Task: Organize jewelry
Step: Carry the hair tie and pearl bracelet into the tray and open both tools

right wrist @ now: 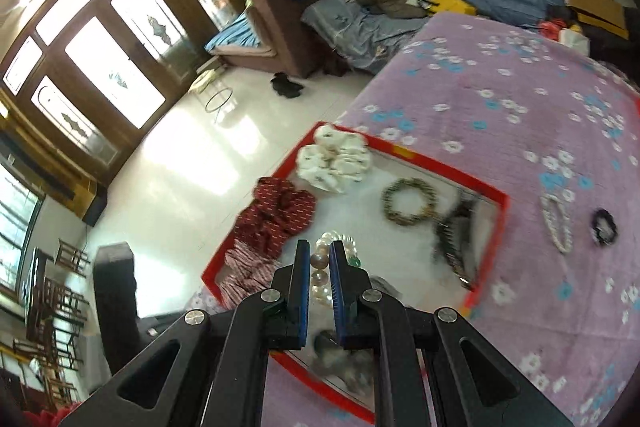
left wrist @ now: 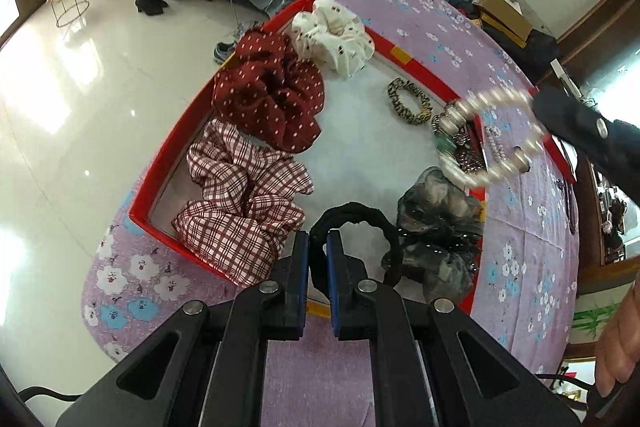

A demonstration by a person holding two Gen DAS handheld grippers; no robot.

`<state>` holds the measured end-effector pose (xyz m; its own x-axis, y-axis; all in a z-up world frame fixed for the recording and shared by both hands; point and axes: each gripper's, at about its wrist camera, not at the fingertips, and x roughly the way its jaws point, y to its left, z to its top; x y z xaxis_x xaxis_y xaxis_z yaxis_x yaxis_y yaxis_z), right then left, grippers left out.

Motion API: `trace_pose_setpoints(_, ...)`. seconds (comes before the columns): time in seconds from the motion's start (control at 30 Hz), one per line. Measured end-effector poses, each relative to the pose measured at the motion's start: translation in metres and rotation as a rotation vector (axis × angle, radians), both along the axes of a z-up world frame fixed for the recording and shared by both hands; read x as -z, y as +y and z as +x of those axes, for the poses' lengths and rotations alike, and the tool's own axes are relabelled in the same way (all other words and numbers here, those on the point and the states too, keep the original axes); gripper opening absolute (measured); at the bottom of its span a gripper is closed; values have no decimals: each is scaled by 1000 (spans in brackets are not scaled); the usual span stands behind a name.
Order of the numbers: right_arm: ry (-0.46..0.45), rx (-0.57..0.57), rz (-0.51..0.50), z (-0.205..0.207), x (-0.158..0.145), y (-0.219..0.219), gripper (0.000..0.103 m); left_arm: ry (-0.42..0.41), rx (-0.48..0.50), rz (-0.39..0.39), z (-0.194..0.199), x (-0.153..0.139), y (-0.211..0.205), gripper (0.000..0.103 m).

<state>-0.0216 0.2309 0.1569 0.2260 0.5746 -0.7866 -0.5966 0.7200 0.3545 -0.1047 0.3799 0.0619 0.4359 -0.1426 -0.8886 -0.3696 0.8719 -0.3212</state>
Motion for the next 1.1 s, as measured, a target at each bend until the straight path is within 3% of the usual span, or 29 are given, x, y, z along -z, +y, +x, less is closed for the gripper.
trace_pose_setpoints(0.2,73,-67,-9,7,29,49,11,15,-13,-21,-2,9,6,8)
trace_pose_setpoints(0.4,127,-38,-114,21,78,58,11,33,-26,-38,-7,17,11,8)
trace_pose_setpoints(0.77,122,-43,-184,24,101,68,11,37,-23,-30,-7,15,9,10)
trace_pose_setpoints(0.97,115,-51,-173,25,99,71,13,8,-43,-40,-17,5,13,27)
trace_pose_setpoints(1.03,105,-54,-167,24,95,69,20,-7,-54,-39,-21,-1,14,38)
trace_pose_setpoints(1.1,89,-53,-157,23,89,65,26,-19,-63,-33,-25,-5,12,39)
